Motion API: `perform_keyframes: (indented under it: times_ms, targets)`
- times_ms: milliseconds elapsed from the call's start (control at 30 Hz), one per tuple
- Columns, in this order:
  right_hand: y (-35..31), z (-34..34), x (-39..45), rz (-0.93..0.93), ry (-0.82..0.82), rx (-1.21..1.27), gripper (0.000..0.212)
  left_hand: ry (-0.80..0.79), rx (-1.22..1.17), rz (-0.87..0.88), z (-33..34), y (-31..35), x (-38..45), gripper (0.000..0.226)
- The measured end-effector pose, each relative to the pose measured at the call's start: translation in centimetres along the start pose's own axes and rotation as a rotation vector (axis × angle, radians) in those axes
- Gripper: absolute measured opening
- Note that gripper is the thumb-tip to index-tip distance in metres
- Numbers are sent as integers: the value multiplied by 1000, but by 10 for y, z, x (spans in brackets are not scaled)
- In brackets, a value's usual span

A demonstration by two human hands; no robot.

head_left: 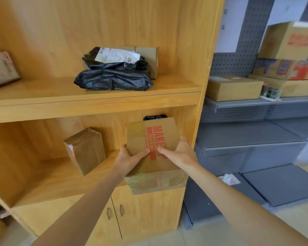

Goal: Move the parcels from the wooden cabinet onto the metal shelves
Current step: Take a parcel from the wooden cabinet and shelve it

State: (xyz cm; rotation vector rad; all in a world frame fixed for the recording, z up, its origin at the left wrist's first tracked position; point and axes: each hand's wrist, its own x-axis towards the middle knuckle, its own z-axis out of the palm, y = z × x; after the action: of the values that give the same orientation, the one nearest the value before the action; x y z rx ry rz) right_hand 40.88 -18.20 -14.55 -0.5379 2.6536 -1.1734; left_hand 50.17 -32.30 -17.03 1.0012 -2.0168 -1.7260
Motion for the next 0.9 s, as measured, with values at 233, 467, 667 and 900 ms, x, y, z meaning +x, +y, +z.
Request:
perform_keyframes:
  times_ms: [233, 467, 667, 900]
  targets:
    - [-48, -66, -92, -135, 38, 144, 69, -48, -114, 80, -39, 40, -83, 90]
    - [-78, -121, -135, -234, -73, 345, 38, -119, -221, 68, -75, 63, -129, 113]
    - [-82, -148, -155, -213, -39, 395, 68, -162, -298, 94, -77, 78, -154, 92]
    - [-50, -184, -164, 64, -256, 631, 92, -199, -362, 132, -40, 91, -176, 78]
